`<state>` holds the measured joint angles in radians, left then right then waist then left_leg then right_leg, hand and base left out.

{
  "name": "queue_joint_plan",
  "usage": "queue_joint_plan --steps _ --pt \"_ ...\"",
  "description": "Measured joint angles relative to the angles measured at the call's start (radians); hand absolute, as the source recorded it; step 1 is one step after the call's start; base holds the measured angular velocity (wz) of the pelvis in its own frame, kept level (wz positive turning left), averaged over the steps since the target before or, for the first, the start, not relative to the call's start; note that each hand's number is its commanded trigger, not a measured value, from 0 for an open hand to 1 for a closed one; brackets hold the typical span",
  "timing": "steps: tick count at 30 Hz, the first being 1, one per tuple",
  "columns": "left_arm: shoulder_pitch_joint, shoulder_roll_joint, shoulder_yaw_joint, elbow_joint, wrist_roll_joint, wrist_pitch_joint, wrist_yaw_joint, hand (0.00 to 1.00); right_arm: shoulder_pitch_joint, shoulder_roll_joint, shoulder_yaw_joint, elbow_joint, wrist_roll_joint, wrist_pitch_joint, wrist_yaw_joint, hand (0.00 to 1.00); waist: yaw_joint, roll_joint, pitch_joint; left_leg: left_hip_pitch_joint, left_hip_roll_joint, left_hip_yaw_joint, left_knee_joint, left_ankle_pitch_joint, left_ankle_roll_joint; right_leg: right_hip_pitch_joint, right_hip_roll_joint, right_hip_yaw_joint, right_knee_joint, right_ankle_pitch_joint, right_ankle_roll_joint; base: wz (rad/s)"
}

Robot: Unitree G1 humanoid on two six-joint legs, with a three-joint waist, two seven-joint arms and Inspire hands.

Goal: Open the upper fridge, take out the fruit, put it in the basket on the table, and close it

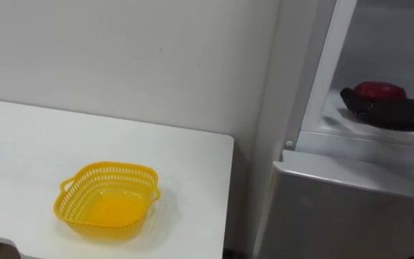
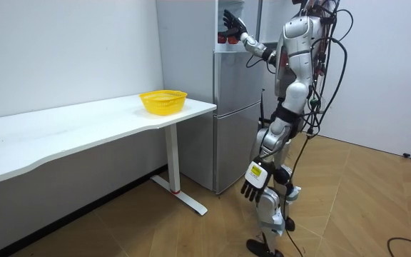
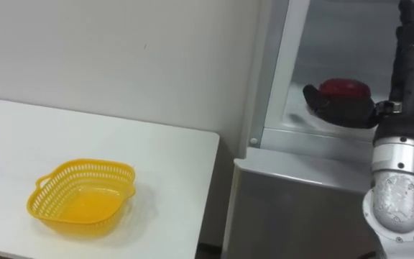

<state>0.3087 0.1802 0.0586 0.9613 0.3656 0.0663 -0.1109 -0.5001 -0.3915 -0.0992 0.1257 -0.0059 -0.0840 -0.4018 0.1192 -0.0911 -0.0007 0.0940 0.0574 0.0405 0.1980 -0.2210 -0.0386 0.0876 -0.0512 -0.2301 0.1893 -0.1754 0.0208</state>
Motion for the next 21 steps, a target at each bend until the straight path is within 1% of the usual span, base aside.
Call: queue_joint_plan --steps 2,6,11,15,19,21 --pt "0.002 0.0 0.0 0.0 0.0 0.0 0.0 0.0 0.0 0.0 0.0 0.011 0.0 0.002 0.001 0.0 0.0 0.0 0.0001 0.0 0.0 0.0 0.0 0.0 0.0 0.0 0.0 0.0 0.001 0.0 0.0 0.0" --pt "0.003 0.0 0.0 0.0 0.0 0.001 -0.001 0.0 0.0 0.0 0.0 0.017 0.0 0.019 0.006 0.0 -0.003 -0.001 0.0006 0.0 0.0 0.0 0.001 0.0 0.0 -0.001 0.0 0.0 0.005 0.0 0.0 0.0" --pt "0.001 0.0 -0.001 -0.001 0.0 0.001 -0.001 0.0 0.0 -0.01 0.0 0.022 -0.008 0.02 0.012 0.0 -0.004 -0.004 0.0033 -0.004 0.0 0.0 0.0 0.0 0.0 -0.001 0.0 0.001 0.005 0.0 0.0 0.0" --pt "-0.004 0.002 -0.003 0.0 -0.002 0.001 0.0 0.0 -0.001 -0.039 0.001 0.081 -0.018 0.021 0.014 0.0 -0.003 -0.011 0.0072 -0.005 0.0 0.0 0.0 0.0 0.0 -0.002 0.0 0.002 0.005 0.0 0.0 0.0" --pt "-0.009 0.003 -0.003 0.002 -0.007 0.007 0.0 0.0 -0.001 -0.061 0.001 0.113 -0.027 0.022 0.023 0.0 -0.003 -0.012 0.0075 -0.013 0.0 0.0 -0.001 0.0 0.0 -0.011 0.0 0.003 0.005 0.0 0.0 0.0" --pt "-0.011 0.003 -0.003 0.002 -0.006 0.017 -0.001 0.0 -0.001 -0.077 0.001 0.116 -0.03 0.022 0.035 0.0 -0.003 -0.013 0.0074 -0.012 0.0 0.0 -0.001 0.0 0.0 -0.018 0.0 0.006 0.013 0.0 0.0 0.0"
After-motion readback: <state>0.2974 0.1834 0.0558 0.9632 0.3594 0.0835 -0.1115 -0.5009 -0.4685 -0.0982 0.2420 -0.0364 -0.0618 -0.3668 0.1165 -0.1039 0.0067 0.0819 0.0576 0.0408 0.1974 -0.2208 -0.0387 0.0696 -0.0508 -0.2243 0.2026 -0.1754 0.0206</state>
